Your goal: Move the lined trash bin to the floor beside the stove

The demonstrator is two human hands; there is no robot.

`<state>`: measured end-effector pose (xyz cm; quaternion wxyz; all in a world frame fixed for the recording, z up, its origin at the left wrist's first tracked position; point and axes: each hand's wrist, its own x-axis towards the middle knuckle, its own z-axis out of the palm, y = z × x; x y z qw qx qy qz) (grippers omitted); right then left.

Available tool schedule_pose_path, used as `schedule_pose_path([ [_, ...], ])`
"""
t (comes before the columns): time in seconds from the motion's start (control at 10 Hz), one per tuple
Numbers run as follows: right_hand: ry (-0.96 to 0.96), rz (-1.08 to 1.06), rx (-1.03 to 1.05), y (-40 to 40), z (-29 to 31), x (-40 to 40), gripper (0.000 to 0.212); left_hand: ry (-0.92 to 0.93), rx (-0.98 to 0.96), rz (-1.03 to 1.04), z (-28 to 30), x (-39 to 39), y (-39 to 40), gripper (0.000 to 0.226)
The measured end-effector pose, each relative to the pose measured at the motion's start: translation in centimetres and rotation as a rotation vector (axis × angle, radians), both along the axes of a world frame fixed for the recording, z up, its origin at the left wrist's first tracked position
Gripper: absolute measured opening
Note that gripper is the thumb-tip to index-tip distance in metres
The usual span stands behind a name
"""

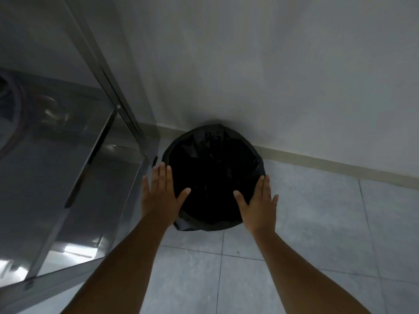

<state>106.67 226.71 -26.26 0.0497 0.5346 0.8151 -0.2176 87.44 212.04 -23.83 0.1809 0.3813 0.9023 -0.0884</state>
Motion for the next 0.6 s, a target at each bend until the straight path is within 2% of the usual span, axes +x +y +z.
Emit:
schedule_pose_path([
  [0.2, -0.166, 0.180, -0.121, -1.5, 8.1, 1.2, 0.076, -0.060, -0.073, -0.041, 7.6, 2.9, -1.5, 0.082],
  [0.4, -0.257, 0.338, -0.218, -4.2, 20.4, 1.7, 0.072, -0.187, -0.127, -0.040, 19.5, 5.3, -4.4, 0.078],
  [0.6, -0.242, 0.410, -0.223, -9.2, 34.5, 2.2, 0.067, -0.263, -0.136, -0.058, 33.1, 7.2, -8.6, 0.076],
])
